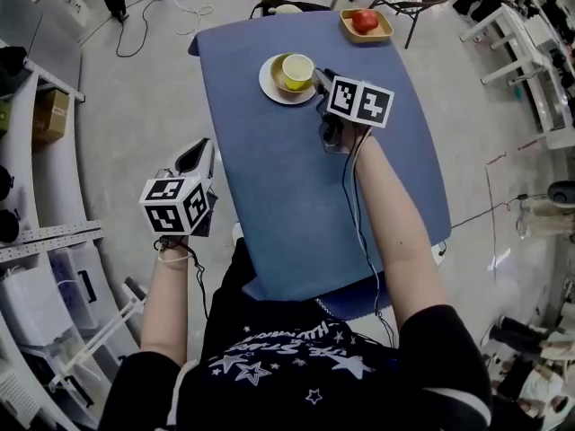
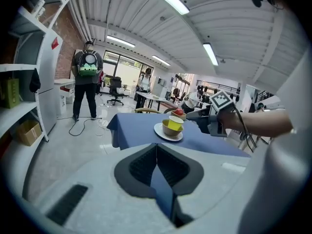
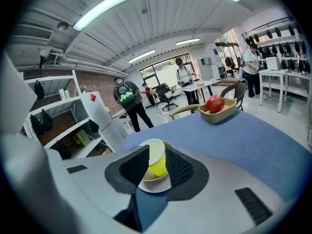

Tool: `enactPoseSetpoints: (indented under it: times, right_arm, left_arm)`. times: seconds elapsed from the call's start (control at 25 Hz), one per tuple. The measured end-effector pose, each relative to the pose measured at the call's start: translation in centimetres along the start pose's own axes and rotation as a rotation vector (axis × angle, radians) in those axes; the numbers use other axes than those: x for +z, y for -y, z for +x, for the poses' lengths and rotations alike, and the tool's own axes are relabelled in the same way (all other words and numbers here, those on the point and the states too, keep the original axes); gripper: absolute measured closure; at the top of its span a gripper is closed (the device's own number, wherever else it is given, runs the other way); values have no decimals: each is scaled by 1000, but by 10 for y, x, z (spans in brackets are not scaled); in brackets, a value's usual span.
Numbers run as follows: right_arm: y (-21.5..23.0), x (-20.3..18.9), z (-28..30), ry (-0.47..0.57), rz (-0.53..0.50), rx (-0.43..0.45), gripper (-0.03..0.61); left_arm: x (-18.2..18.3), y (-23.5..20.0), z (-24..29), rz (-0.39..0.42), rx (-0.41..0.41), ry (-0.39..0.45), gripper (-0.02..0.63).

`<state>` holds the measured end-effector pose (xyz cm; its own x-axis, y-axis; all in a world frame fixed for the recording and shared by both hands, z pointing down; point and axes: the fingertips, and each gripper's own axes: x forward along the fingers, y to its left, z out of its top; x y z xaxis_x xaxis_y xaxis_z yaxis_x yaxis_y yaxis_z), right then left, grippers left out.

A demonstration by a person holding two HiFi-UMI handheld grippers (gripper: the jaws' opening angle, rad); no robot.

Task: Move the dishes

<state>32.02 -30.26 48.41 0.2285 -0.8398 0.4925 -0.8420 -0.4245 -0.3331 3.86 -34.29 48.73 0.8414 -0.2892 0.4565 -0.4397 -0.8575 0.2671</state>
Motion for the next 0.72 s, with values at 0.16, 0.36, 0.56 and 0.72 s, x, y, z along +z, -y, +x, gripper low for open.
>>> enactPoseSetpoints:
  times: [0.16, 0.36, 0.56, 0.72]
  right_arm:
    - [-1, -3, 21, -37, -5, -43, 466]
    - [4, -2, 44, -86, 14, -83, 468]
    - [3, -11, 57, -163, 32, -91, 487]
    - [2, -10, 58, -176, 4, -113, 538]
  left_arm:
    - [6, -22, 14, -1, -43, -11, 594]
    - [14, -38, 31, 0, -80, -31, 594]
    - [17, -47, 44, -3, -112, -45, 594]
    - [19, -51, 50, -16, -131, -45, 594]
